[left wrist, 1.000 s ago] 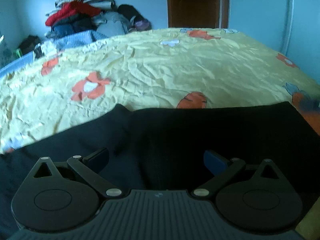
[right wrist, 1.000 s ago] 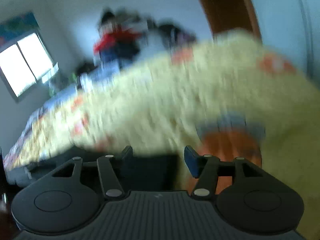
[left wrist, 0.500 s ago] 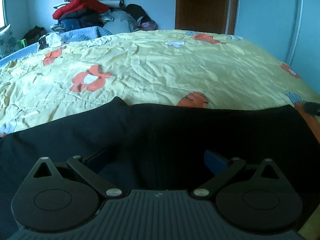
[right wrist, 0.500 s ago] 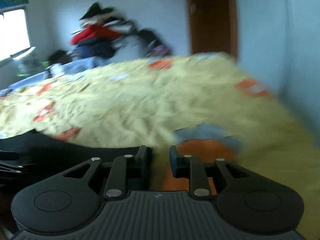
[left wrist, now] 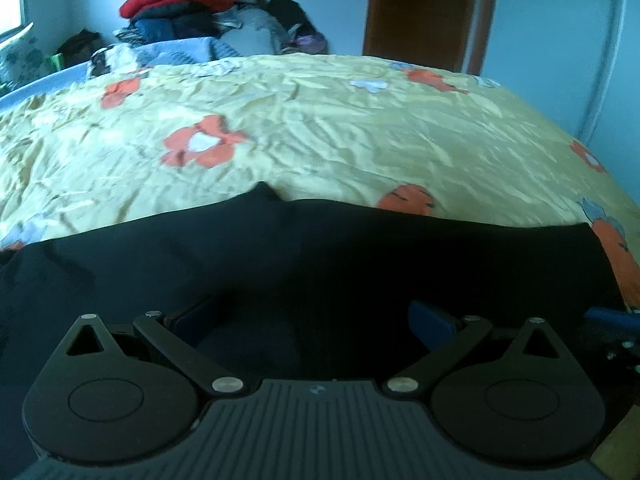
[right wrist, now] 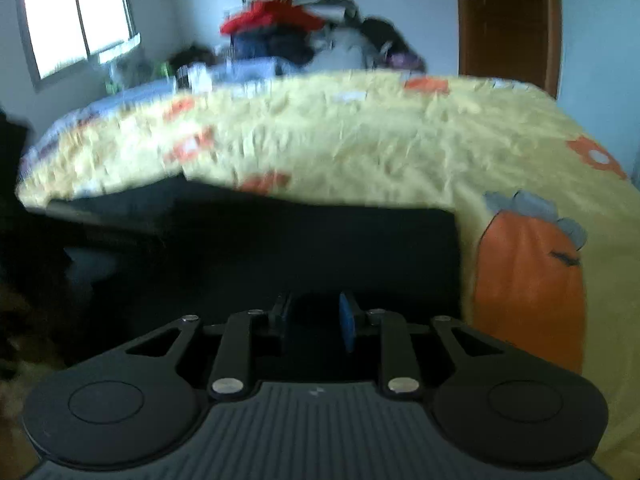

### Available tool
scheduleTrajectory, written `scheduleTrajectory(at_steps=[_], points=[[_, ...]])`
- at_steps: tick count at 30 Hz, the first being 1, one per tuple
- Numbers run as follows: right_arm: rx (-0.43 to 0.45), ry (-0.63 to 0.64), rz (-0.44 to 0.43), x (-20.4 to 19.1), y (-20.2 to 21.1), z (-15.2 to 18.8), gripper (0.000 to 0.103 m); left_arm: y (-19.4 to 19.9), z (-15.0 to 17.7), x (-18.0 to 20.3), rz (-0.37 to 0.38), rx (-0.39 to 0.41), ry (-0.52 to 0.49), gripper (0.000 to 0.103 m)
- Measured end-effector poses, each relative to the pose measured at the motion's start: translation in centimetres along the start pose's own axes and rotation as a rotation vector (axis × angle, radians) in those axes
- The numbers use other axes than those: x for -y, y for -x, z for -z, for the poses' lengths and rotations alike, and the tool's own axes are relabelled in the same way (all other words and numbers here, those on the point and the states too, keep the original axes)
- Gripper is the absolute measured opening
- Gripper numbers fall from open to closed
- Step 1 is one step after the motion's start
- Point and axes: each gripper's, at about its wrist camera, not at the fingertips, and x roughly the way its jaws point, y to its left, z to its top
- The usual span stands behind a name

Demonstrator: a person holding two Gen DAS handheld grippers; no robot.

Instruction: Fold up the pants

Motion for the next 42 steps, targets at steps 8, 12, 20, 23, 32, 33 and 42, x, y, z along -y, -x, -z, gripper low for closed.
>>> scheduleTrajectory(at_steps=[8, 12, 20, 23, 32, 33, 42], points=[[0.017, 0.026, -0.005, -3.2, 0.6, -0.5, 0.026, 2.0, 0.2, -4.6, -0.088, 0.027, 0.051, 0.103], [-0.014, 0.048, 0.054, -4.1, -0.8, -0.4, 0.027, 2.8, 0.4, -6.9, -0.122, 0.027, 0.069, 0.103], [0.086, 0.254, -0.101, -14.3, 0.5, -3.2, 0.027, 5.3, 1.6, -12.4, -0.234, 0.047, 0.078, 0.103], [0.081, 0.354, -0.203, -19.2, -0.8, -3.5, 0.027, 7.5, 2.7, -15.3, -0.328, 0.077, 0.075, 0.103], [0.075, 0.642, -0.359, -31.9, -3.5, -1.4, 0.027, 13.3, 5.2, -26.2, -0.626, 0.074, 0.245, 0.103], [0.072, 0.663, -0.37, -32.6, -3.8, -1.2, 0.027, 13.7, 5.3, -27.1, -0.641, 0.06, 0.26, 0.103], [0.152, 0.933, -0.272, -39.1, -5.9, 2.2, 0.066, 14.5, 6.3, -32.1, -0.318, -0.04, 0.488, 0.102]])
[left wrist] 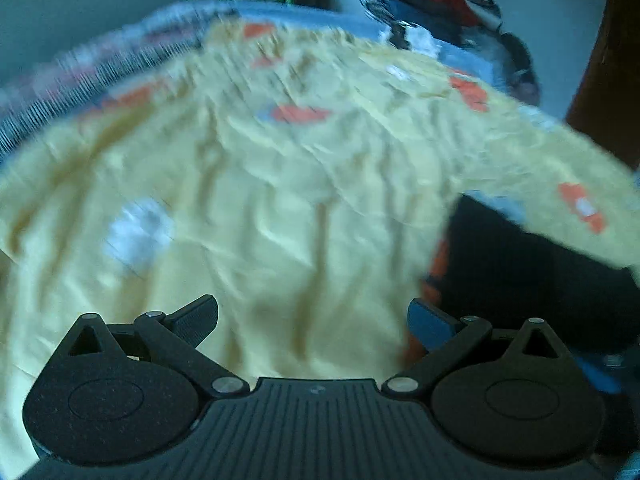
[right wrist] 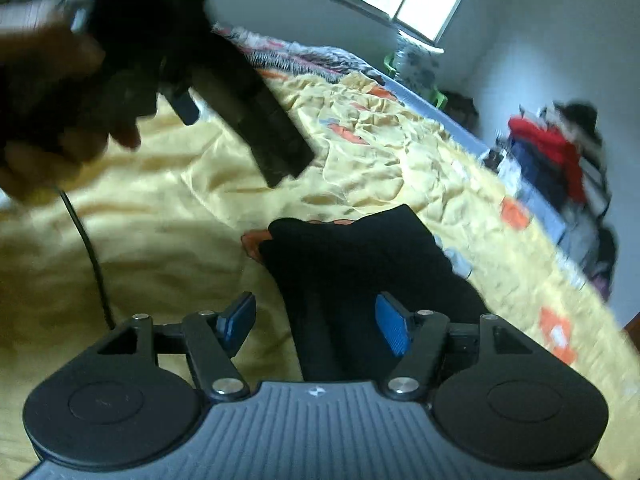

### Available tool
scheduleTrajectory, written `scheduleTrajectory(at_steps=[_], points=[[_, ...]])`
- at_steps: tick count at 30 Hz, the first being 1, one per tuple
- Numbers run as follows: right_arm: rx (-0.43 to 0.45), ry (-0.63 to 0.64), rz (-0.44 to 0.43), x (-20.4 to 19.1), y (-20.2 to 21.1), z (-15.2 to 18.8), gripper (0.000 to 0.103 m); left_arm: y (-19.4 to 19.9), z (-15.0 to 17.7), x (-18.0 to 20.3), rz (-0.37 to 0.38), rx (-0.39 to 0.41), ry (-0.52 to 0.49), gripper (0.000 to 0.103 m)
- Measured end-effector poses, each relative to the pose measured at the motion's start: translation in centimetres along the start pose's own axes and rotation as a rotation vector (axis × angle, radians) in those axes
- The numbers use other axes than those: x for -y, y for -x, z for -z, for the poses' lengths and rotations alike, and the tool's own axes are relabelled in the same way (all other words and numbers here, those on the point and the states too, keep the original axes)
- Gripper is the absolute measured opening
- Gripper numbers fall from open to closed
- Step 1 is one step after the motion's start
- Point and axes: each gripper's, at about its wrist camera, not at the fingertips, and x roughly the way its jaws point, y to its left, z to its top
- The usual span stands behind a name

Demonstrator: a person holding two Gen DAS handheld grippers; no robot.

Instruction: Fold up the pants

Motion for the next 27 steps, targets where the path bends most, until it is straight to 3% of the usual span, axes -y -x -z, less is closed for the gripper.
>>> scheduleTrajectory(at_steps=[2, 5, 7, 8, 9, 11, 13, 18, 20, 21, 22, 24, 25, 26, 27], points=[[-0.019, 0.123, 0.12, -1.4, -1.0, 0.2, 0.065, -0.3, 0.2, -0.1, 0.071, -0.032, 0.033, 0.102], [-0.005, 0.274, 0.232, -3.2, -1.9, 0.6, 0.064, -0.8, 0.7, 0.3, 0.143, -0.066, 0.06, 0.102], [0.009, 0.332, 0.238, -3.9, -2.3, 0.7, 0.049, -1.4, 1.1, 0.8, 0.216, -0.106, 0.088, 0.102], [0.01, 0.337, 0.22, -3.9, -2.5, 0.7, 0.033, -1.9, 1.2, 0.9, 0.259, -0.131, 0.116, 0.102], [0.013, 0.321, 0.202, -3.6, -2.7, 0.8, 0.027, -2.5, 1.3, 0.9, 0.297, -0.152, 0.146, 0.102], [0.039, 0.18, 0.136, -2.0, -2.2, 0.7, 0.023, -2.7, 1.3, 1.0, 0.335, -0.14, 0.177, 0.102], [0.082, -0.041, 0.041, 1.1, -1.1, 0.4, 0.021, -3.3, 1.0, 1.3, 0.391, -0.161, 0.221, 0.102], [0.167, -0.437, -0.111, 7.9, 0.6, 1.1, 0.021, -5.7, -0.2, 3.2, 0.6, -0.188, 0.353, 0.101], [0.187, -0.528, -0.172, 9.4, 0.8, 1.7, 0.021, -6.7, -0.1, 4.3, 0.658, -0.203, 0.38, 0.093], [0.182, -0.567, -0.215, 10.1, 0.7, 2.1, 0.021, -7.5, -0.2, 4.8, 0.66, -0.217, 0.389, 0.079], [0.164, -0.596, -0.27, 10.6, 0.7, 2.5, 0.022, -8.0, -0.1, 5.2, 0.647, -0.228, 0.395, 0.058], [0.183, -0.619, -0.361, 11.6, 1.7, 3.3, 0.022, -8.5, -0.1, 5.6, 0.59, -0.229, 0.393, 0.034], [0.215, -0.624, -0.368, 12.1, 2.3, 3.8, 0.022, -8.5, -0.1, 5.6, 0.576, -0.22, 0.383, 0.026], [0.233, -0.634, -0.345, 12.8, 2.9, 4.3, 0.022, -8.6, 0.0, 5.5, 0.575, -0.214, 0.379, 0.024], [0.218, -0.641, -0.274, 13.6, 3.2, 4.6, 0.022, -8.8, 0.0, 5.6, 0.572, -0.205, 0.373, 0.022]])
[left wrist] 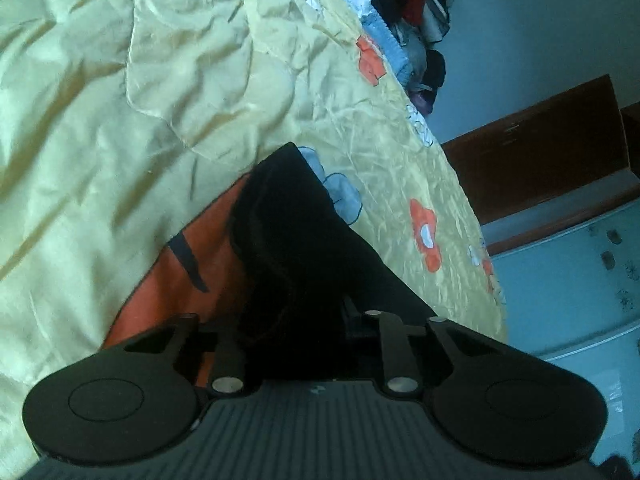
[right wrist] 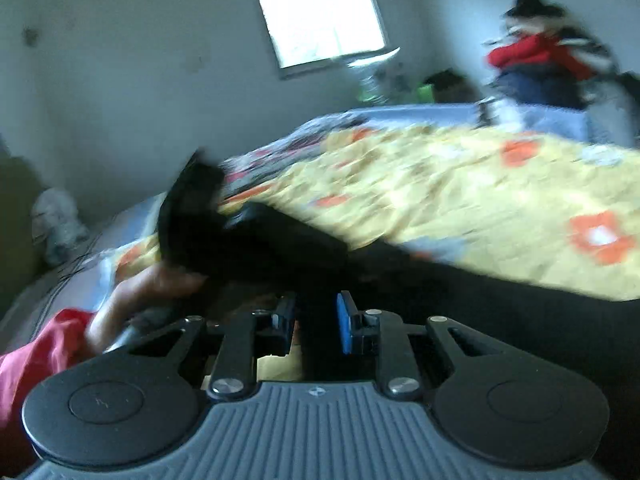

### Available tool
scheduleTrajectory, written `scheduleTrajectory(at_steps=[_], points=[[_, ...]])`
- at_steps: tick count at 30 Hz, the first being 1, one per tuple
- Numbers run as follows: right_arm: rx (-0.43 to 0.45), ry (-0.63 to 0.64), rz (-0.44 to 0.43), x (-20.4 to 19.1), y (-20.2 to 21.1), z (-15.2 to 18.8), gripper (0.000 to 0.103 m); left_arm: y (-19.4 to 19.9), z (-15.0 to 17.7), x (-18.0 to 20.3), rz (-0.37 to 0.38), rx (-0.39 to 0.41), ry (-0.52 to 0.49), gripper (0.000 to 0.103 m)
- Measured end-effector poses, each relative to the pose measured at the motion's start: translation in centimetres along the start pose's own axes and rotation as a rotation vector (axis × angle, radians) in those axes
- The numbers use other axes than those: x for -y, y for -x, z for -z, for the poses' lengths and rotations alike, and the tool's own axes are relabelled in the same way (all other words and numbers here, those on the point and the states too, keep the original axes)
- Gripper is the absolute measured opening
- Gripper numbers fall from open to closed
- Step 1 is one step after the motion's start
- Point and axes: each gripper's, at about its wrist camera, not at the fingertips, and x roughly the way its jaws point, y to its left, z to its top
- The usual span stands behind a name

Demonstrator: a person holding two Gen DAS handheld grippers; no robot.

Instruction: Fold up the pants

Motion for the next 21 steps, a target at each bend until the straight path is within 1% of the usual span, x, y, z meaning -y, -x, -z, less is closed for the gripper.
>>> scheduleTrajectory(at_steps=[2, 3, 4, 5, 7, 8, 9, 11, 13, 14, 16, 19, 21], points=[[-0.044, 0.029, 0.195, 0.9, -0.7, 0.0, 0.022, 0.1, 0.6, 0.7, -0.029, 0.038, -0.04, 0.021], [-0.103, 0.035, 0.276, 1.8, -2.0, 0.3, 0.022, 0.3, 1.2, 1.5, -0.061, 0.075, -0.089, 0.021], [-0.163, 0.034, 0.313, 2.6, -3.4, 0.7, 0.022, 0.6, 1.9, 2.6, -0.094, 0.115, -0.147, 0.02], [-0.22, 0.035, 0.313, 3.2, -4.8, 1.4, 0.021, 1.2, 2.5, 3.5, -0.119, 0.149, -0.2, 0.02], [-0.179, 0.044, 0.306, 2.9, -4.7, 1.8, 0.022, 2.4, 4.0, 5.9, -0.161, 0.221, -0.317, 0.019], [-0.147, 0.016, 0.29, 2.9, -4.1, 1.5, 0.022, 2.9, 4.5, 7.2, -0.169, 0.251, -0.367, 0.019], [-0.077, -0.029, 0.262, 2.8, -2.8, 1.1, 0.023, 3.6, 5.2, 8.6, -0.169, 0.28, -0.412, 0.019], [0.033, -0.109, 0.199, 3.0, 0.1, 0.5, 0.023, 4.8, 6.7, 11.4, -0.153, 0.329, -0.487, 0.019], [0.095, -0.174, 0.143, 3.8, 2.4, -0.3, 0.025, 5.4, 8.3, 14.4, -0.12, 0.362, -0.558, 0.019], [0.121, -0.203, 0.113, 4.1, 3.5, -0.4, 0.027, 5.5, 9.3, 15.9, -0.095, 0.371, -0.588, 0.019], [0.162, -0.253, 0.09, 4.8, 5.8, -0.1, 0.028, 5.2, 11.0, 18.7, -0.053, 0.375, -0.637, 0.02], [0.225, -0.319, 0.106, 6.1, 9.7, 0.9, 0.028, 3.8, 13.9, 21.9, -0.013, 0.36, -0.709, 0.02], [0.26, -0.352, 0.136, 7.3, 12.5, 1.7, 0.028, 2.3, 15.7, 23.6, 0.01, 0.326, -0.741, 0.02]])
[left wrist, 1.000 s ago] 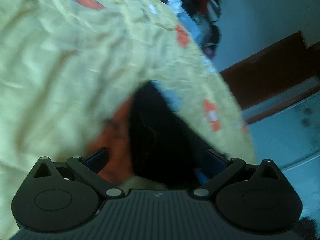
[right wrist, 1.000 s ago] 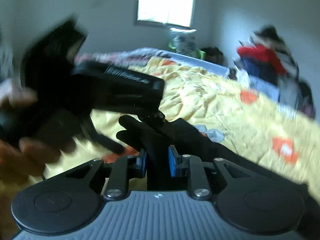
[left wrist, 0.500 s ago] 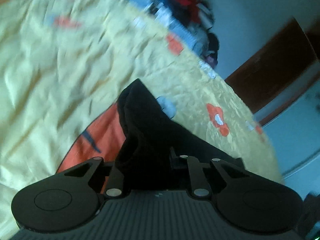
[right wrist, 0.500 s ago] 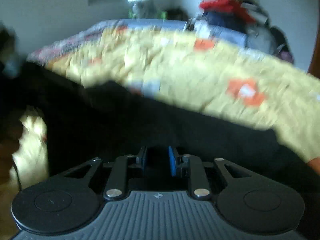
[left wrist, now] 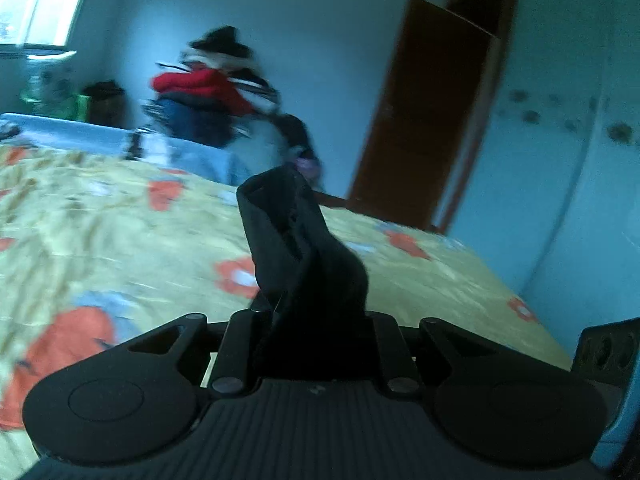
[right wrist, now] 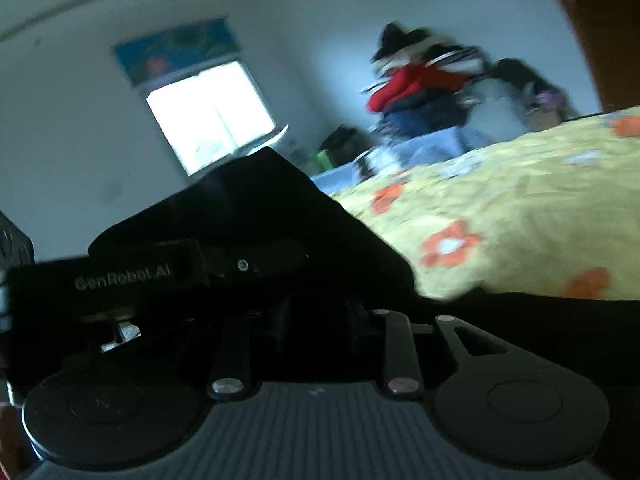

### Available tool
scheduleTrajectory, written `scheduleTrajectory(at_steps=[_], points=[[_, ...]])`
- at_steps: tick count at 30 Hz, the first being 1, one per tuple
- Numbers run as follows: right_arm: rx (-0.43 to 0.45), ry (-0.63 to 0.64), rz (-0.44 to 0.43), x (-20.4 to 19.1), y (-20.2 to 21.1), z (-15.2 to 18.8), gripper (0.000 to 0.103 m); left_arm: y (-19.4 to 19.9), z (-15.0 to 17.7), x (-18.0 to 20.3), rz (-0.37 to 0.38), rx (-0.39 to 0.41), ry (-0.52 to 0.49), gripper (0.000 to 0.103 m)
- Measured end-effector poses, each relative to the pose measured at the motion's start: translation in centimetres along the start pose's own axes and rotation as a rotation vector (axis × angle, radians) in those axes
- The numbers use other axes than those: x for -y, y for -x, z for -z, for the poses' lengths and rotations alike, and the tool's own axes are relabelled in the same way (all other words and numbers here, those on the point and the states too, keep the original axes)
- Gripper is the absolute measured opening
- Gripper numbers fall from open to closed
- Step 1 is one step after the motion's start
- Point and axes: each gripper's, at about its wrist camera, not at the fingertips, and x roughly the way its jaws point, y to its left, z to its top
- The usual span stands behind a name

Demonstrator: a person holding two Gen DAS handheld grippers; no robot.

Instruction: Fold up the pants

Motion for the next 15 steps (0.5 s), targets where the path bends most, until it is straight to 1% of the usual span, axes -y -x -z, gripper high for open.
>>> scheduleTrajectory(at_steps=[3, 6, 10, 15], points=[[0.036, -0.04, 0.062, 2.6, 4.1, 0.0, 0.028, -2.0, 1.3, 3.7, 0.047, -0.048, -0.028, 0.021], [0.052, -0.072, 0.123, 5.3, 6.7, 0.4, 0.028, -4.2, 2.5, 7.2, 0.082, -0.089, -0.07, 0.021], [0.065, -0.131, 0.196, 8.7, 9.2, 1.1, 0.028, -6.9, 4.4, 10.0, 0.113, -0.139, -0.109, 0.022], [0.067, -0.193, 0.288, 11.4, 11.5, 1.6, 0.028, -10.4, 6.2, 12.3, 0.138, -0.189, -0.126, 0.023]])
